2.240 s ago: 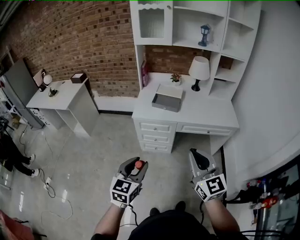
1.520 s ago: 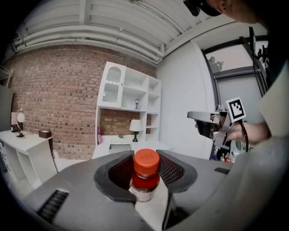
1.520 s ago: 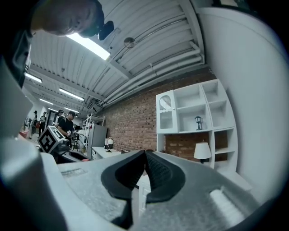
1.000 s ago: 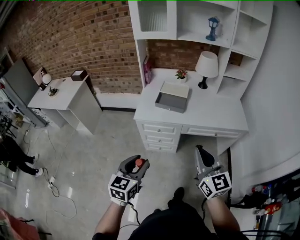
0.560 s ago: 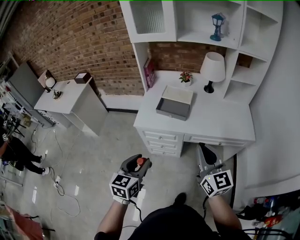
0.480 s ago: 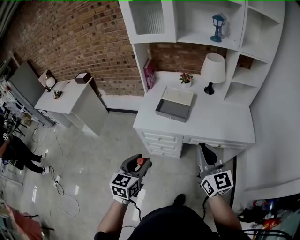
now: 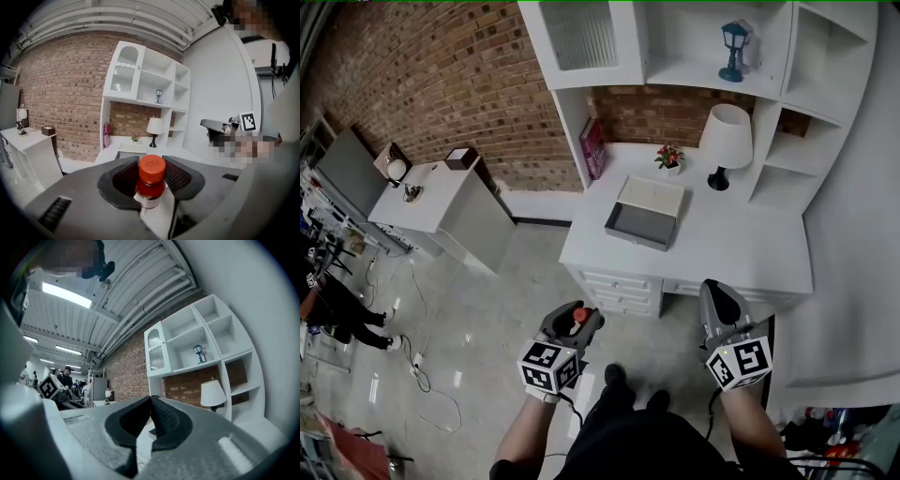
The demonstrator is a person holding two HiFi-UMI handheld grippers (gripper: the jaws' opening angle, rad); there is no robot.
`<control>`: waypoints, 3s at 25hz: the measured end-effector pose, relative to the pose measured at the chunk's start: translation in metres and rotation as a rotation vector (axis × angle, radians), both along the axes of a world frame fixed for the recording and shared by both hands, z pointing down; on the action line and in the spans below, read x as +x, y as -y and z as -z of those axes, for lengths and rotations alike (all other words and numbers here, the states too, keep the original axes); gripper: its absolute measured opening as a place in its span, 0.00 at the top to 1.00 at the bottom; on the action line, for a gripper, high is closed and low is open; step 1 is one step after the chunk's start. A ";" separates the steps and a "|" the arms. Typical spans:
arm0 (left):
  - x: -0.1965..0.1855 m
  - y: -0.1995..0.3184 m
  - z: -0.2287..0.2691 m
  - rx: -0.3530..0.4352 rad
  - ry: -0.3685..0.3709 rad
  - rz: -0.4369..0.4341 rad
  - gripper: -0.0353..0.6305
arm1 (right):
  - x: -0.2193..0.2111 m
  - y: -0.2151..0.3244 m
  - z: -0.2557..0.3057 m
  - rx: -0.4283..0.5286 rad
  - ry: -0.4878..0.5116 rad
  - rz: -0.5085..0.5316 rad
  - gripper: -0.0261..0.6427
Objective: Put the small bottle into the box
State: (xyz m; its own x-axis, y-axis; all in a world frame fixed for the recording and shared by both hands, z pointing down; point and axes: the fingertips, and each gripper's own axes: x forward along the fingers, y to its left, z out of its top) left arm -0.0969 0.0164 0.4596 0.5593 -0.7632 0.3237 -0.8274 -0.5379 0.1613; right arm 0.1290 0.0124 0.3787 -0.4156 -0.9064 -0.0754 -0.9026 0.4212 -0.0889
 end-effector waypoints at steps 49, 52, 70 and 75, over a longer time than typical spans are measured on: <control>0.093 0.400 -0.148 -0.518 -0.476 -0.083 0.72 | 0.050 0.338 -0.052 -0.141 -0.076 -0.180 0.96; 0.099 0.410 -0.174 -0.584 -0.477 -0.049 0.72 | 0.065 0.340 -0.064 -0.169 -0.068 -0.195 0.96; 0.115 0.425 -0.263 -0.907 -0.354 0.099 0.72 | 0.094 0.345 -0.090 -0.222 -0.028 -0.208 0.96; 0.111 0.427 -0.272 -0.968 -0.274 0.154 0.72 | 0.090 0.344 -0.090 -0.220 -0.019 -0.196 0.96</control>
